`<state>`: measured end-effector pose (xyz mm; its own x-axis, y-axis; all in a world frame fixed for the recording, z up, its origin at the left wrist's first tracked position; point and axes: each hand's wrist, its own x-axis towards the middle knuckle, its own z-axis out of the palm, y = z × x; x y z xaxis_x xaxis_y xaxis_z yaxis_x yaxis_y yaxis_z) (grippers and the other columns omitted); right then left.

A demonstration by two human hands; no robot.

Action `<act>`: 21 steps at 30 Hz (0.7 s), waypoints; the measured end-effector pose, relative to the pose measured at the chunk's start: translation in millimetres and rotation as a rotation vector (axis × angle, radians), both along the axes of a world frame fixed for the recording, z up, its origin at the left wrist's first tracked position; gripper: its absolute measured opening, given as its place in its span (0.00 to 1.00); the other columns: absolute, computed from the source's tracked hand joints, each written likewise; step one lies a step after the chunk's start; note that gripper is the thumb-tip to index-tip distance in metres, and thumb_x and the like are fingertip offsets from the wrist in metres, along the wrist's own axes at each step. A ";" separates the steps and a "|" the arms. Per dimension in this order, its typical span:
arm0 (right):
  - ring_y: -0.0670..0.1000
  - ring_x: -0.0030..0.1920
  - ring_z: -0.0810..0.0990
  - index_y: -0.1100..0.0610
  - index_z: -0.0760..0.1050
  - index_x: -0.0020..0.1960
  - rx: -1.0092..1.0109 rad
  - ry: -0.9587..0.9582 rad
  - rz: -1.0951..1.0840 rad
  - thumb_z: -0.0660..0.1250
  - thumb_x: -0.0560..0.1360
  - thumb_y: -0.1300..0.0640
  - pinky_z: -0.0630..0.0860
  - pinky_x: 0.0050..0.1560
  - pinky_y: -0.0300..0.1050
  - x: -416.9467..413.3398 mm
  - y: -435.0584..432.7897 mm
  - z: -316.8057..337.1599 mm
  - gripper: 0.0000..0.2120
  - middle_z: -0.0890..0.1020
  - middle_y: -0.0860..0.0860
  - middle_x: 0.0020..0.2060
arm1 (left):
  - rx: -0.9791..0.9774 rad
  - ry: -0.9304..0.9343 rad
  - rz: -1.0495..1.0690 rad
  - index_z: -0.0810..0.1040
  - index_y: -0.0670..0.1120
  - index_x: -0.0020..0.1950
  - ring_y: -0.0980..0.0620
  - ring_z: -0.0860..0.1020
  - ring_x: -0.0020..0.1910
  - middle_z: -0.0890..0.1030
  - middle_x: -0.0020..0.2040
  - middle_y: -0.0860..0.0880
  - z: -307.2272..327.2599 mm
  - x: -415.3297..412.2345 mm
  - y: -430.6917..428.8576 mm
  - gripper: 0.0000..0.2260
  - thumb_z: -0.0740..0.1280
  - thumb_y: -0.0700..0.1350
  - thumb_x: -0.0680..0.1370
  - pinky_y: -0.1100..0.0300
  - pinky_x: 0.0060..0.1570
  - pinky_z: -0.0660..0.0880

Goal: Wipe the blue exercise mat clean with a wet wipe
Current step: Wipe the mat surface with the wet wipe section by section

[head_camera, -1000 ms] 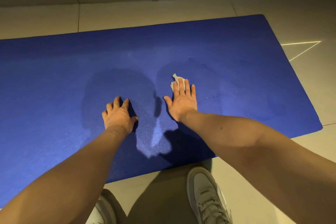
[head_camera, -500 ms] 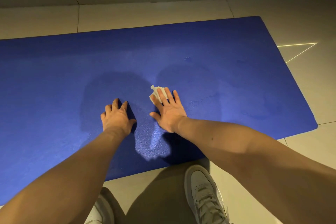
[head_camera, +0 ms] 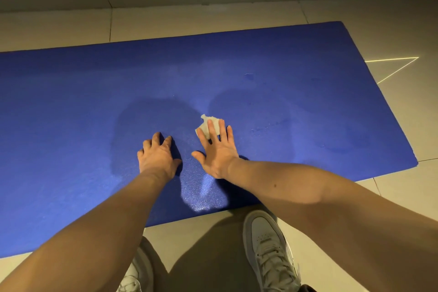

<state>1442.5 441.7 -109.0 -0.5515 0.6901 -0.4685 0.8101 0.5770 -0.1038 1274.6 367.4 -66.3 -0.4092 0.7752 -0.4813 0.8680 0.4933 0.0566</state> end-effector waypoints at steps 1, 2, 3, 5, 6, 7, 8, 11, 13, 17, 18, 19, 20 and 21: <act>0.65 0.78 0.27 0.46 0.36 0.83 0.011 0.009 0.051 0.42 0.83 0.33 0.32 0.77 0.66 3.3 0.1 -1.1 0.35 0.31 0.55 0.80 | 0.003 -0.002 -0.001 0.57 0.53 0.81 0.41 0.56 0.75 0.53 0.80 0.47 -0.2 0.3 -1.1 0.37 0.70 0.58 0.77 0.46 0.72 0.60; 0.63 0.78 0.27 0.46 0.36 0.83 0.020 0.025 0.088 0.42 0.83 0.34 0.32 0.77 0.64 8.2 3.1 -1.5 0.34 0.30 0.53 0.80 | 0.002 -0.002 -0.004 0.57 0.52 0.81 0.41 0.57 0.75 0.54 0.80 0.47 0.1 0.8 -2.2 0.37 0.70 0.58 0.77 0.46 0.72 0.60; 0.59 0.79 0.28 0.47 0.37 0.83 0.035 0.038 0.107 0.43 0.83 0.35 0.33 0.78 0.62 15.1 7.9 -1.3 0.34 0.30 0.50 0.80 | -0.001 -0.001 -0.008 0.57 0.52 0.81 0.41 0.57 0.75 0.54 0.80 0.47 0.3 1.3 -3.2 0.37 0.70 0.58 0.77 0.45 0.72 0.60; 0.53 0.80 0.30 0.50 0.37 0.83 0.076 0.047 0.087 0.43 0.84 0.36 0.35 0.79 0.60 32.7 20.8 0.3 0.34 0.28 0.46 0.79 | -0.007 0.002 -0.012 0.56 0.52 0.81 0.41 0.57 0.75 0.53 0.80 0.47 0.6 1.8 -4.5 0.37 0.70 0.58 0.77 0.45 0.73 0.60; 0.52 0.80 0.31 0.51 0.37 0.83 0.086 0.046 0.038 0.43 0.84 0.37 0.36 0.80 0.59 42.1 26.4 1.5 0.34 0.28 0.45 0.79 | -0.009 0.001 -0.012 0.56 0.52 0.81 0.41 0.57 0.75 0.53 0.80 0.47 0.7 1.9 -4.9 0.37 0.69 0.58 0.78 0.45 0.73 0.60; 0.53 0.80 0.31 0.52 0.36 0.83 0.089 0.039 -0.025 0.43 0.84 0.37 0.36 0.80 0.59 50.0 30.0 1.4 0.35 0.28 0.46 0.79 | -0.010 -0.003 -0.011 0.56 0.52 0.81 0.41 0.57 0.75 0.53 0.80 0.47 0.8 2.1 -5.5 0.36 0.69 0.57 0.78 0.45 0.73 0.60; 0.54 0.80 0.31 0.53 0.35 0.83 0.091 0.025 -0.092 0.42 0.84 0.36 0.35 0.80 0.59 54.8 31.0 2.0 0.35 0.28 0.47 0.79 | -0.010 -0.005 -0.010 0.56 0.52 0.81 0.41 0.57 0.75 0.53 0.80 0.47 1.0 2.5 -6.2 0.36 0.69 0.57 0.78 0.45 0.73 0.60; 0.61 0.79 0.30 0.55 0.33 0.82 0.060 -0.013 -0.265 0.40 0.83 0.35 0.34 0.79 0.63 45.4 20.8 5.1 0.37 0.28 0.51 0.79 | -0.013 -0.006 -0.008 0.56 0.52 0.81 0.41 0.57 0.75 0.53 0.80 0.47 0.1 3.6 -9.1 0.36 0.69 0.57 0.78 0.46 0.73 0.60; 0.67 0.78 0.29 0.53 0.32 0.82 0.001 -0.026 -0.263 0.41 0.83 0.35 0.34 0.77 0.67 28.2 5.5 7.4 0.36 0.29 0.54 0.79 | -0.013 -0.001 -0.008 0.56 0.52 0.81 0.41 0.57 0.75 0.53 0.80 0.47 -0.1 4.2 -10.8 0.36 0.69 0.57 0.78 0.46 0.73 0.60; 0.67 0.77 0.27 0.51 0.34 0.83 -0.007 -0.007 -0.037 0.42 0.83 0.34 0.34 0.77 0.67 17.9 -26.9 3.2 0.37 0.29 0.54 0.79 | -0.015 0.015 -0.015 0.57 0.52 0.81 0.41 0.57 0.74 0.54 0.80 0.47 -0.3 7.1 -12.5 0.36 0.69 0.58 0.77 0.46 0.72 0.61; 0.66 0.77 0.27 0.51 0.34 0.83 0.006 0.006 0.009 0.42 0.83 0.34 0.35 0.77 0.66 20.8 -29.5 1.8 0.37 0.28 0.54 0.79 | -0.015 0.017 -0.015 0.57 0.52 0.81 0.41 0.57 0.74 0.54 0.80 0.47 -0.5 8.1 -12.7 0.36 0.69 0.58 0.77 0.46 0.72 0.61; 0.63 0.78 0.27 0.51 0.34 0.83 0.019 0.026 0.042 0.43 0.83 0.35 0.35 0.78 0.64 24.8 -29.1 0.7 0.36 0.28 0.52 0.79 | -0.013 0.016 -0.015 0.57 0.52 0.81 0.41 0.58 0.74 0.54 0.80 0.47 -0.7 8.9 -13.1 0.36 0.69 0.58 0.77 0.46 0.72 0.61; 0.60 0.79 0.27 0.52 0.35 0.83 0.033 0.053 0.061 0.43 0.84 0.36 0.36 0.79 0.63 30.1 -26.7 0.4 0.35 0.27 0.51 0.79 | -0.012 0.013 -0.015 0.57 0.52 0.81 0.41 0.58 0.74 0.54 0.80 0.47 -0.6 10.0 -13.4 0.36 0.69 0.58 0.77 0.46 0.72 0.61; 0.56 0.79 0.28 0.52 0.35 0.83 0.053 0.081 0.060 0.44 0.84 0.37 0.38 0.79 0.61 37.6 -23.1 -0.5 0.35 0.28 0.49 0.79 | -0.012 0.008 -0.019 0.57 0.52 0.81 0.41 0.58 0.74 0.55 0.80 0.47 -0.8 11.1 -14.2 0.36 0.69 0.58 0.77 0.45 0.72 0.61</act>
